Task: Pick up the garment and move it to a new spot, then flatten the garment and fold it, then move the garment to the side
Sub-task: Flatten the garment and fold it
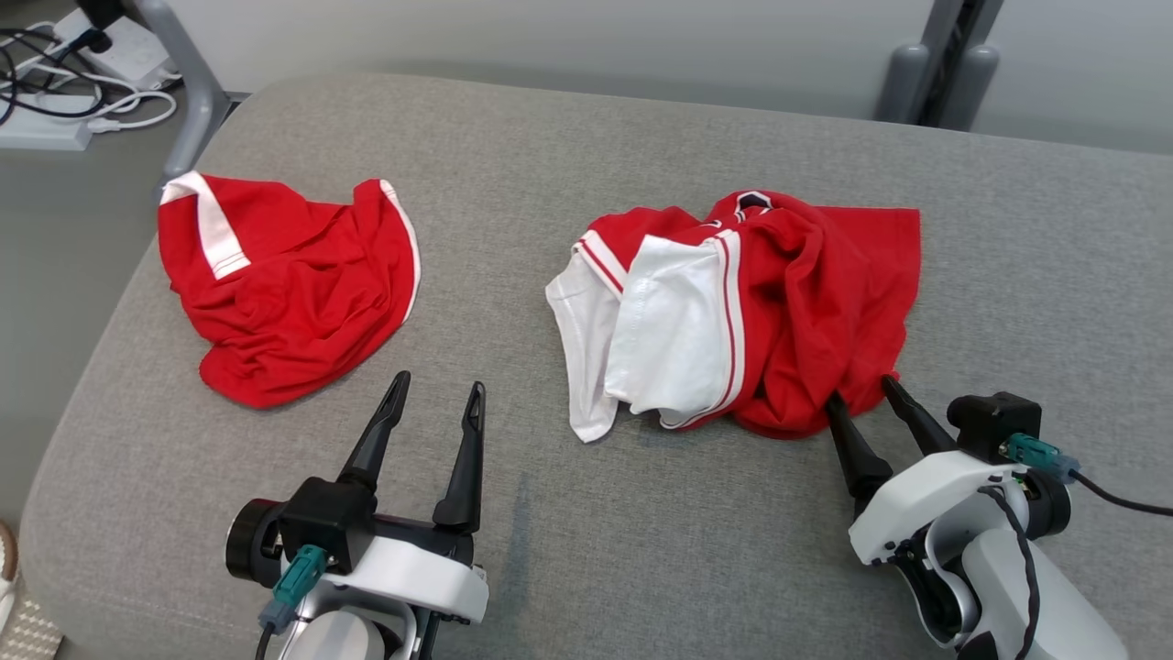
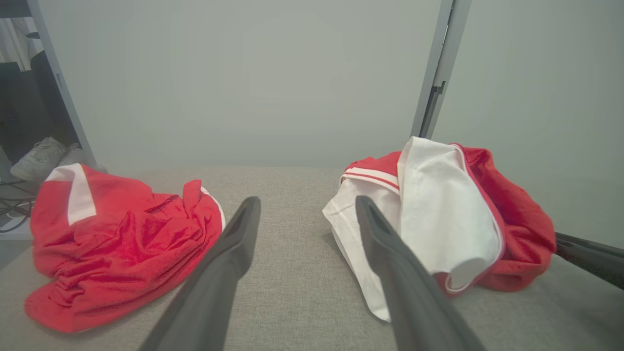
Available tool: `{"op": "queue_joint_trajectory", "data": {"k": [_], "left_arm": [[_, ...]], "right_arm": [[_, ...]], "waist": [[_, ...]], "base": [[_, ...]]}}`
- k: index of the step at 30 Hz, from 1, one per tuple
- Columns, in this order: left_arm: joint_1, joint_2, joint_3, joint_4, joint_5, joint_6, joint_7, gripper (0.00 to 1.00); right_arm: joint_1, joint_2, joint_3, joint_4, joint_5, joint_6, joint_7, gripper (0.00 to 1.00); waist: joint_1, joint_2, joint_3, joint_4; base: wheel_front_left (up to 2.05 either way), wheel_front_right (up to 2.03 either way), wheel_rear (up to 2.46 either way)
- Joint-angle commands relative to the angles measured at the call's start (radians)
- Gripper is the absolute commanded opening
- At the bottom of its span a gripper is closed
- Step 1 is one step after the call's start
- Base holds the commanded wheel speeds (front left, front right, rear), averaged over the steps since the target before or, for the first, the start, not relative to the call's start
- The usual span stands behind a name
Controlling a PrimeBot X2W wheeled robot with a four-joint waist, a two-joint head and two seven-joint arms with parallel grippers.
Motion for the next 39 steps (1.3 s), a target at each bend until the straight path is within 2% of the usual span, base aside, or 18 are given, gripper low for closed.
{"op": "queue_joint_trajectory", "data": {"k": [1,2,3,4,5,12,17,21,24,30,32,35,37,39], "left_arm": [[-0.019,0.003,-0.001,-0.002,-0.006,0.006,-0.004,1.0],[-0.021,0.003,-0.003,-0.002,-0.008,0.007,-0.004,1.0],[-0.024,0.003,-0.005,-0.002,-0.01,0.009,-0.004,1.0],[-0.026,0.003,-0.008,-0.004,-0.012,0.009,-0.004,1.0],[-0.027,0.003,-0.01,-0.004,-0.012,0.01,-0.004,1.0],[-0.015,0.003,-0.002,-0.003,-0.01,0.015,-0.004,1.0],[0.0,0.003,0.016,-0.001,-0.004,0.016,-0.004,1.0],[0.01,0.003,0.023,-0.005,-0.009,0.014,-0.004,1.0],[0.016,0.003,0.024,-0.009,-0.014,0.015,-0.004,1.0],[0.007,0.003,0.015,-0.016,-0.024,0.02,-0.004,1.0],[0.004,0.004,0.012,-0.016,-0.028,0.023,-0.004,1.0],[0.003,0.004,0.011,-0.017,-0.033,0.027,-0.004,1.0],[0.001,0.003,0.008,-0.016,-0.033,0.025,-0.004,1.0],[-0.003,0.003,0.008,-0.014,-0.032,0.023,-0.004,1.0]], "right_arm": [[-0.017,-0.012,0.003,0.018,0.008,0.0,-0.01,1.0],[-0.023,-0.013,0.008,0.028,0.01,0.0,-0.009,1.0],[-0.03,-0.015,0.013,0.041,0.012,0.0,-0.007,0.82],[-0.036,-0.019,0.016,0.052,0.017,0.0,-0.003,0.34],[-0.043,-0.022,0.023,0.06,0.018,0.0,-0.002,0.0],[-0.072,-0.037,0.022,0.08,0.039,0.0,-0.04,0.0],[-0.063,-0.07,0.014,0.053,0.03,0.0,-0.057,0.0],[-0.046,-0.122,-0.027,0.0,0.029,0.0,-0.063,0.0],[-0.018,-0.194,-0.074,-0.075,0.024,0.0,-0.013,0.0],[0.048,-0.308,-0.156,-0.191,0.001,0.0,0.139,0.0],[0.077,-0.325,-0.19,-0.209,-0.01,0.0,0.195,0.0],[0.133,-0.315,-0.253,-0.21,-0.012,0.0,0.289,0.01],[0.152,-0.303,-0.3,-0.221,-0.046,-0.001,0.31,1.0],[0.165,-0.268,-0.326,-0.256,-0.076,0.0,0.292,1.0]], "waist": [[0.0,0.0,0.009,0.016],[0.0,0.0,0.011,0.021],[0.0,0.0,0.013,0.026],[0.0,0.0,0.015,0.031],[0.0,0.0,0.016,0.035],[0.0,0.0,0.012,0.04],[0.0,0.0,-0.011,0.004],[0.0,0.0,-0.034,-0.043],[0.0,0.0,-0.05,-0.093],[0.0,0.0,-0.053,-0.14],[0.0,0.0,-0.052,-0.146],[0.0,0.0,-0.05,-0.154],[0.0,0.0,-0.048,-0.156],[0.0,0.0,-0.047,-0.156]], "base": [[0.0,0.0,0.0],[0.0,0.0,0.0],[0.0,0.0,0.0],[0.0,0.0,0.0],[0.0,0.0,0.0],[0.0,0.0,0.0],[0.0,0.0,0.0],[0.0,0.0,0.0],[0.0,0.0,0.0],[0.0,0.0,0.0],[0.0,0.0,0.0],[0.0,0.0,0.0],[0.0,0.0,0.0],[0.0,0.0,0.0]]}}
